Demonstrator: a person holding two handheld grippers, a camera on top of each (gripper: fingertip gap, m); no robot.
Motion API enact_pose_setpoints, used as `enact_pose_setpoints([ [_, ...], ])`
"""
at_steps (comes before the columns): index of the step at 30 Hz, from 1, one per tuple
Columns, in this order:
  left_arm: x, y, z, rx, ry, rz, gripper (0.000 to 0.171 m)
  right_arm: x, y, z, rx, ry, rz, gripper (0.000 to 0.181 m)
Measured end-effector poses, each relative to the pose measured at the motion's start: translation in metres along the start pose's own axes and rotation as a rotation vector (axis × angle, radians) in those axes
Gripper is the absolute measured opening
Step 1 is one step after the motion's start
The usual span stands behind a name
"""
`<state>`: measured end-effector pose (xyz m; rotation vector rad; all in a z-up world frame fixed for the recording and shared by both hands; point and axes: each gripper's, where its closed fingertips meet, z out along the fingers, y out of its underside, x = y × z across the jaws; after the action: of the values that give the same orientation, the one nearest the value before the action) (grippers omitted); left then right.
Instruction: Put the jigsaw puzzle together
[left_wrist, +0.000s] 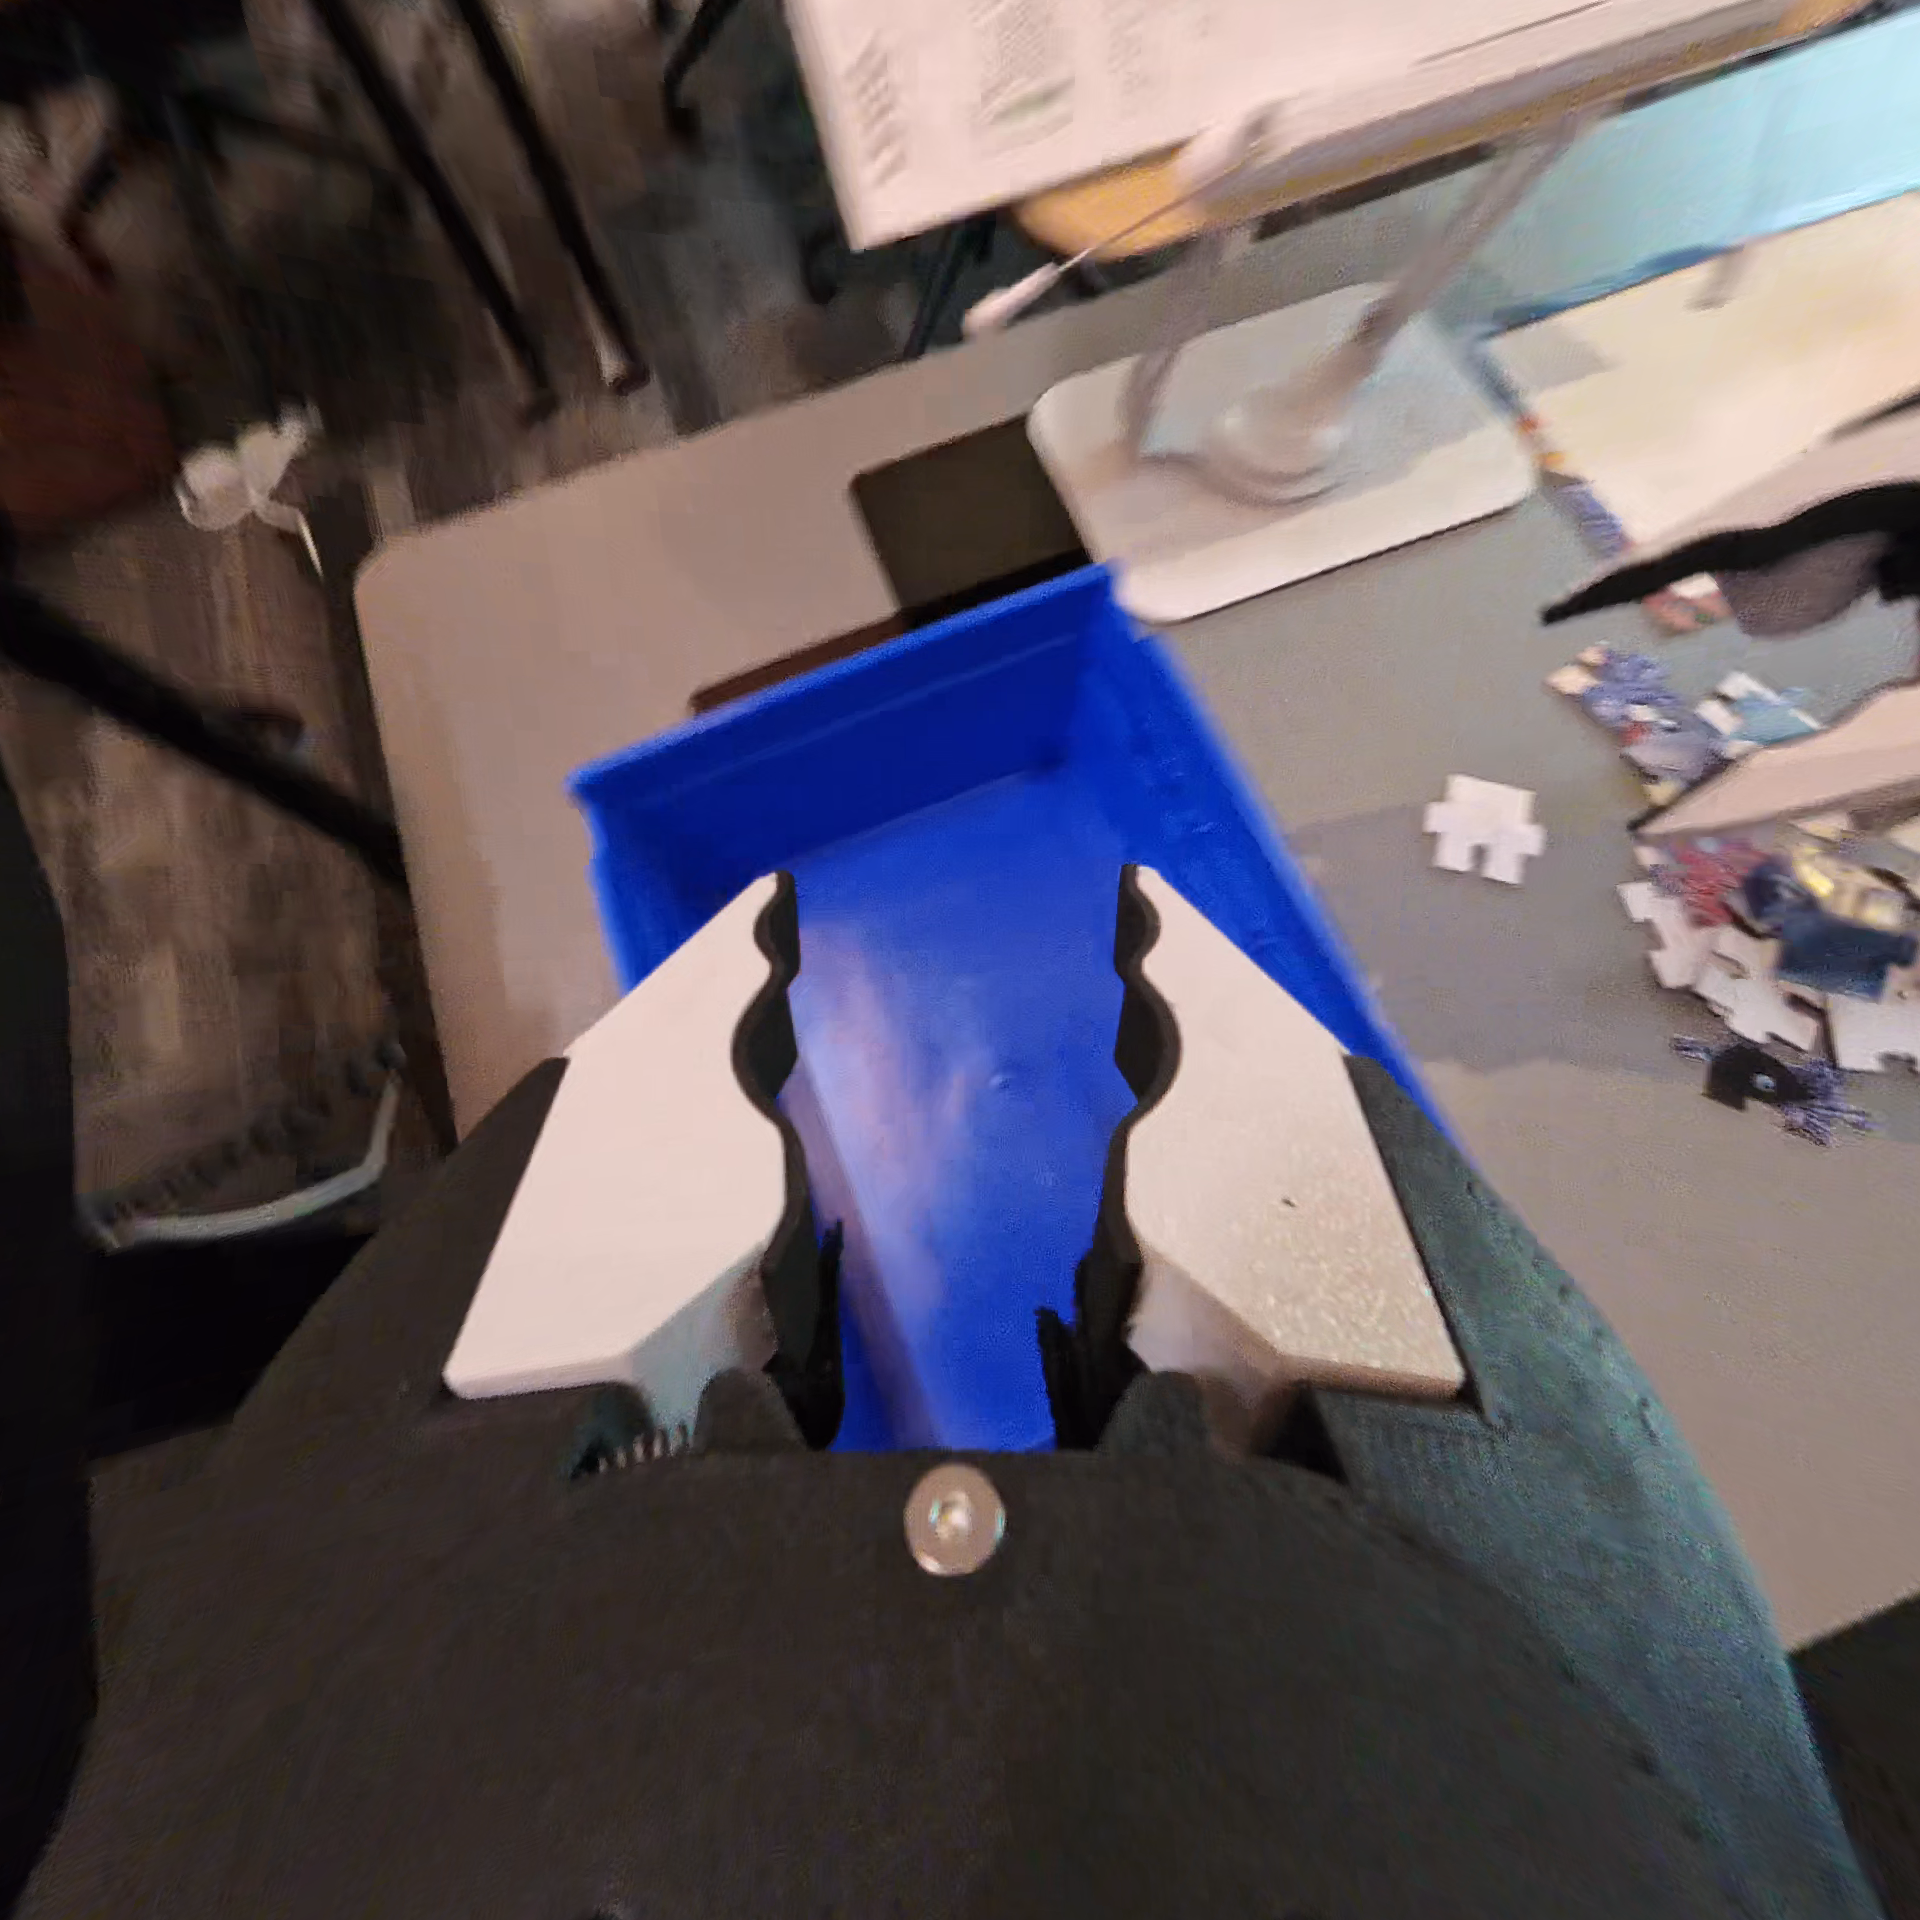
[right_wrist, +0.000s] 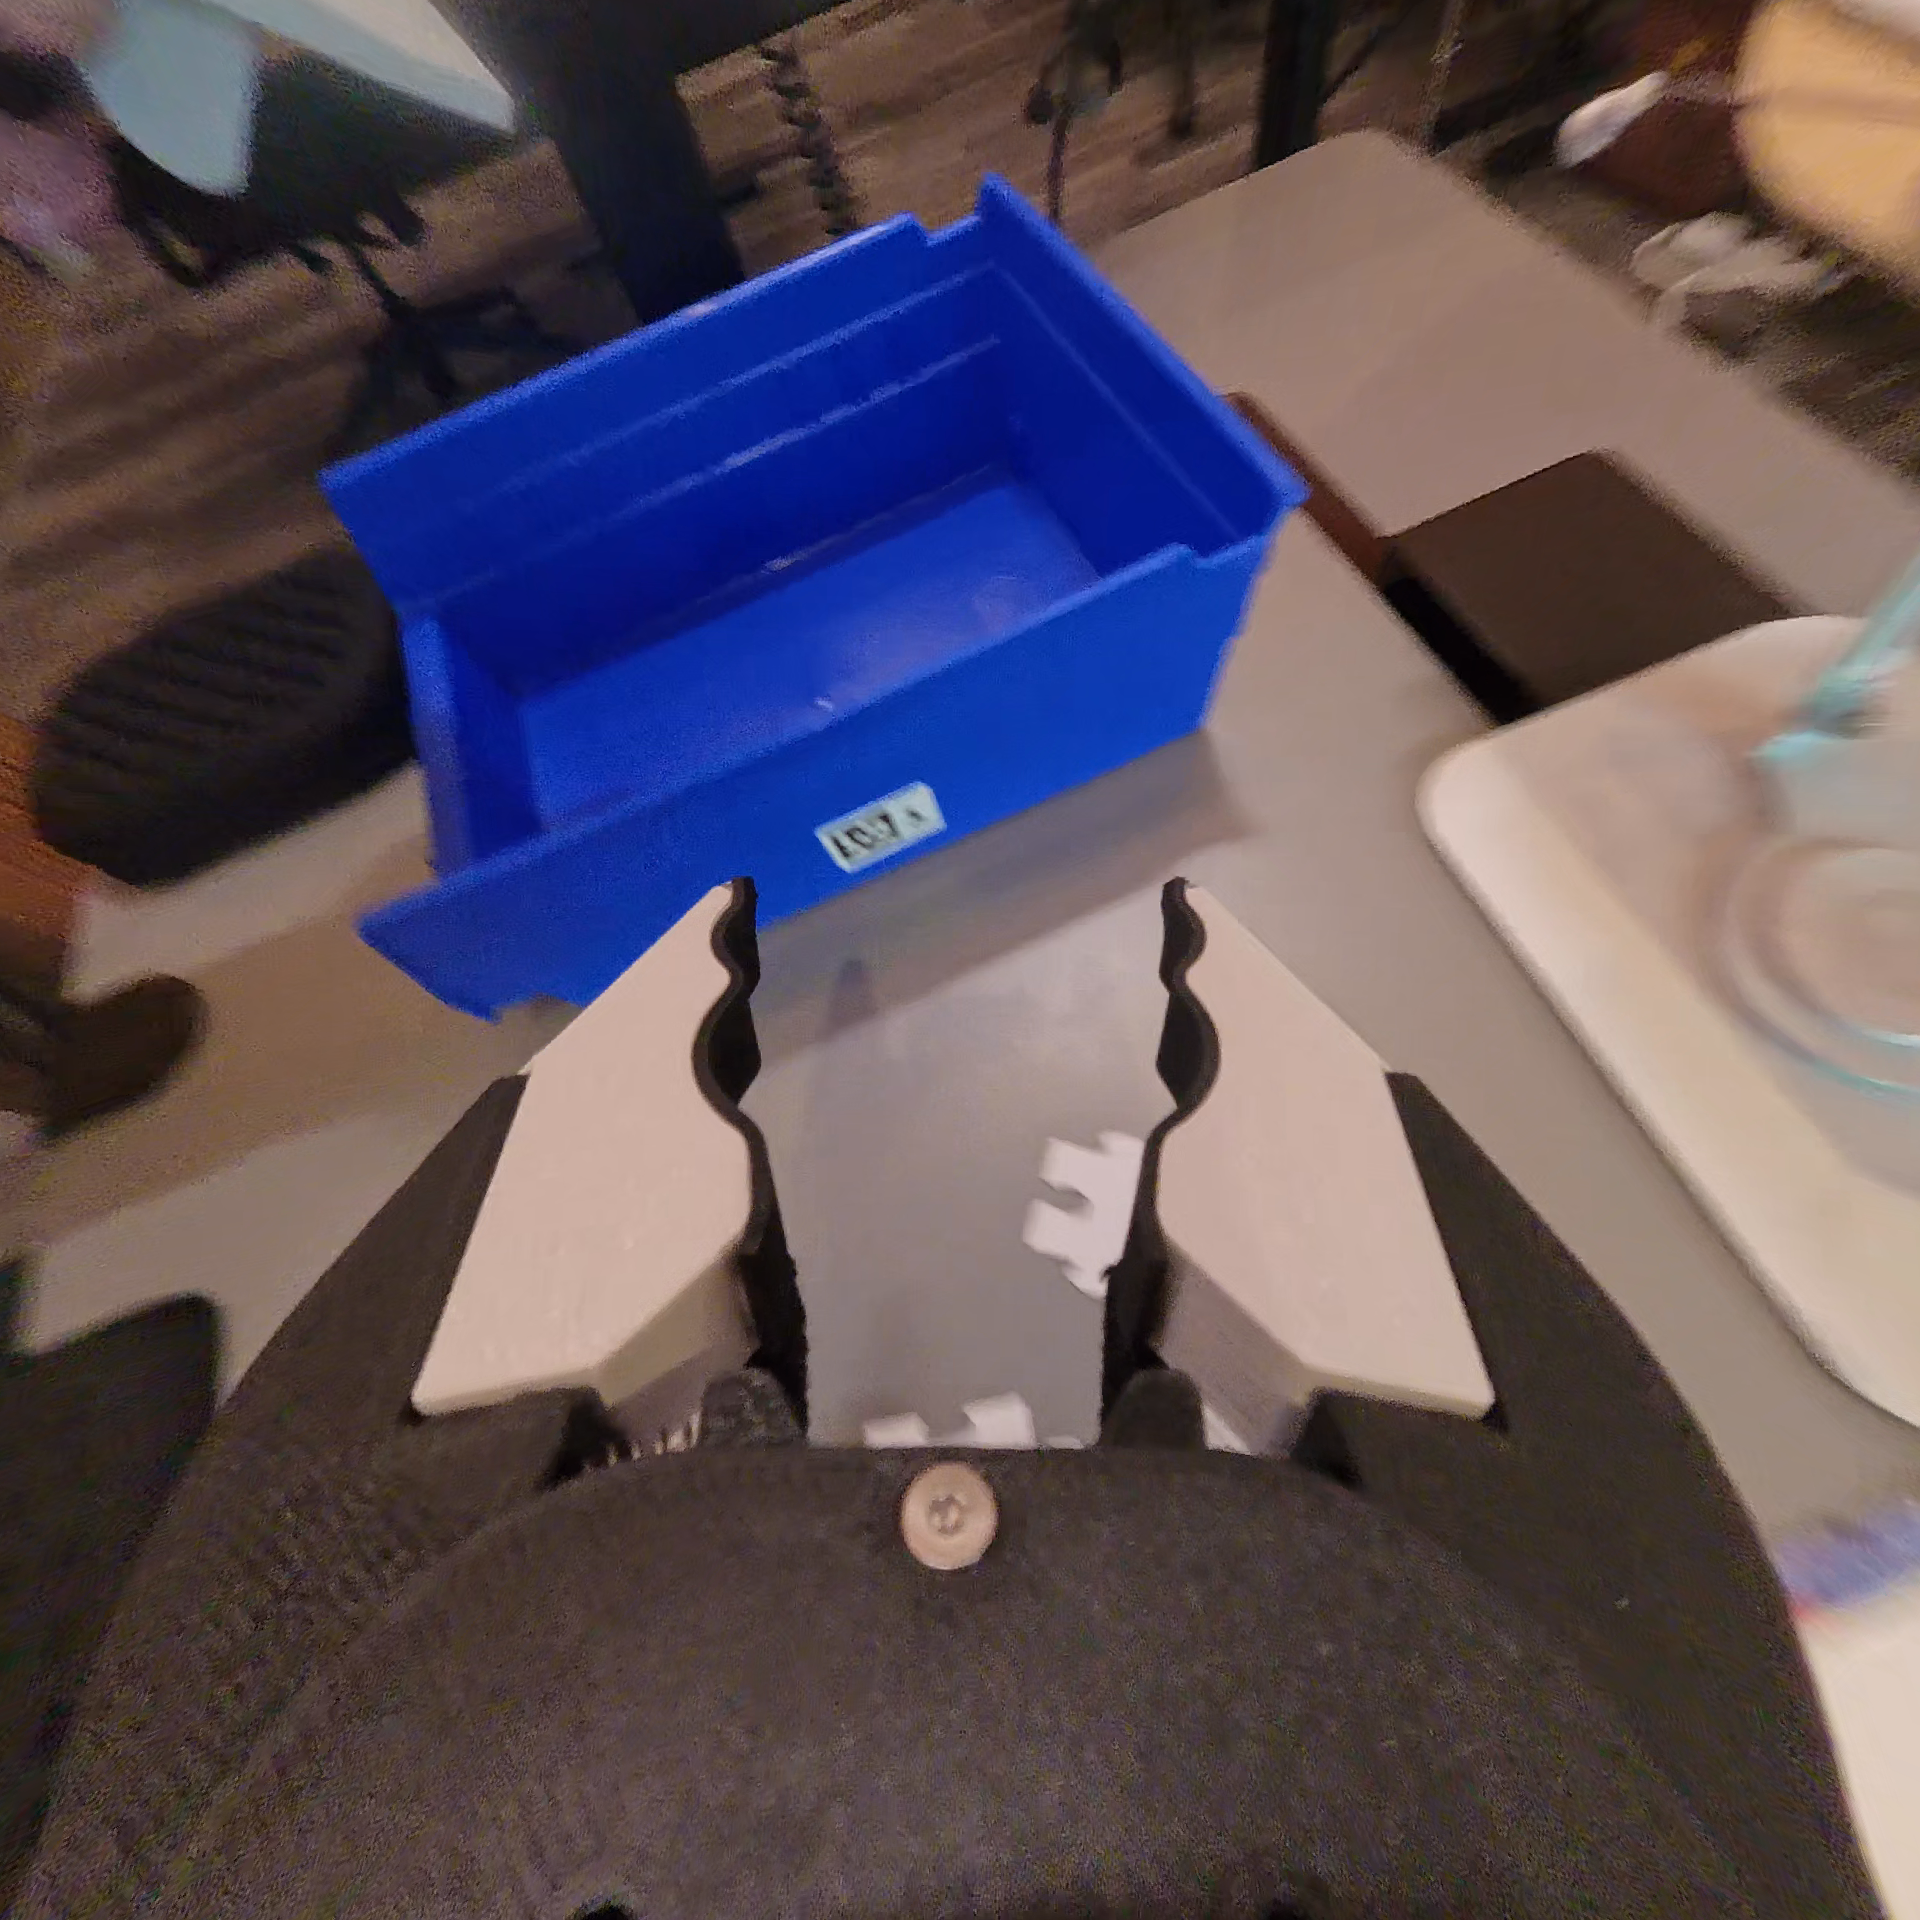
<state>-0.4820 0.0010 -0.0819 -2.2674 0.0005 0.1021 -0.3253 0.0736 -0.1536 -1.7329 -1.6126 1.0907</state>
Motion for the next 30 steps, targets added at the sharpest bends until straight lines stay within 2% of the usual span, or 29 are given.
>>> enact_pose_setpoints([
  [2,0.053,-0.024,-0.002,0.040,0.008,0.139,0.065,0.015,0.008,-0.035,0.017,0.129,-0.112,0.077],
  [4,0.107,-0.043,0.001,0.082,0.016,0.246,0.074,0.038,0.018,-0.073,0.037,0.329,-0.233,0.081],
  [6,0.161,-0.061,0.007,0.166,0.050,0.294,0.081,0.063,0.030,-0.114,0.057,0.544,-0.306,0.085],
  [8,0.204,-0.074,0.019,0.238,0.032,0.321,0.095,0.080,0.045,-0.149,0.073,0.694,-0.317,0.091],
  [11,0.254,-0.080,0.053,0.279,-0.018,0.380,0.113,0.102,0.073,-0.188,0.070,0.828,-0.271,0.098],
  [14,0.298,-0.075,0.087,0.266,0.023,0.406,0.118,0.112,0.096,-0.211,0.071,0.875,-0.237,0.098],
  [16,0.313,-0.070,0.105,0.238,0.037,0.430,0.118,0.115,0.108,-0.221,0.070,0.893,-0.232,0.097],
  [19,0.316,-0.055,0.126,0.159,0.041,0.496,0.113,0.117,0.123,-0.228,0.069,0.891,-0.222,0.095],
  [23,0.320,-0.026,0.142,0.056,0.172,0.532,0.087,0.119,0.139,-0.232,0.051,0.886,-0.255,0.091],
  [26,0.317,-0.005,0.156,-0.029,0.252,0.519,0.076,0.118,0.154,-0.222,0.048,0.771,-0.211,0.081],
  [30,0.315,0.014,0.172,-0.139,0.334,0.492,0.069,0.114,0.174,-0.194,0.003,0.527,-0.082,0.080],
])
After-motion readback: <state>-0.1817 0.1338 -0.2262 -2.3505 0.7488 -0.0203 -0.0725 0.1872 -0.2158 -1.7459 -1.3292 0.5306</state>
